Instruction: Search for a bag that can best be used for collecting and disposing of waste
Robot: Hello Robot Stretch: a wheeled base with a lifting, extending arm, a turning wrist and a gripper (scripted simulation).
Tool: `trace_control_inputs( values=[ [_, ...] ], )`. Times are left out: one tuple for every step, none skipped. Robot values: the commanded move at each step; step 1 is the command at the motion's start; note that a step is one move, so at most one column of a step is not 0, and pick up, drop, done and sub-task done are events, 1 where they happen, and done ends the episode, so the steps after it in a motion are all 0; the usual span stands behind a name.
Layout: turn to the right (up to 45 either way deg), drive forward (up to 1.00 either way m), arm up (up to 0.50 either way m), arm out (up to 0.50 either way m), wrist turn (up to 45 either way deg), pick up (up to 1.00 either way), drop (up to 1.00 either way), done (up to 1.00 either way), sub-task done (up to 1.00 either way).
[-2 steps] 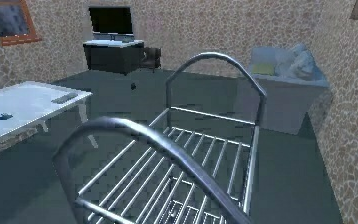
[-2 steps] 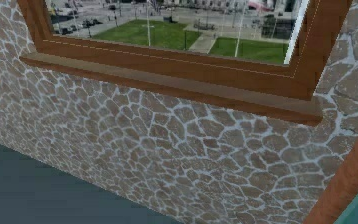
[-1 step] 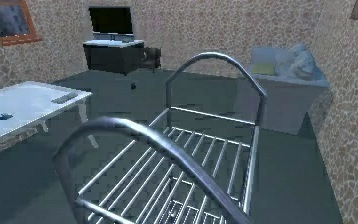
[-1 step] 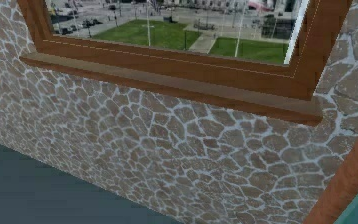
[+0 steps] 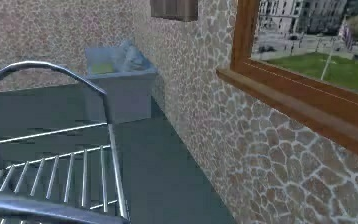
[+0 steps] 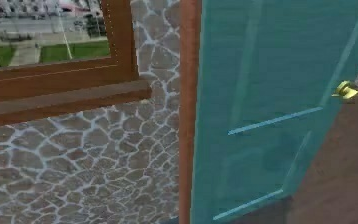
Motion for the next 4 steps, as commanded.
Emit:
trace_control_inputs(
  values=[
    [45.0,0.0,0.0,0.0,0.0,0.0,0.0,0.0,0.0],
    [45.0,0.0,0.0,0.0,0.0,0.0,0.0,0.0,0.0],
    [18.0,0.0,0.0,0.0,0.0,0.0,0.0,0.0,0.0],
    [0.0,0.2,0.0,0.0,0.0,0.0,0.0,0.0,0.0]
  ],
)
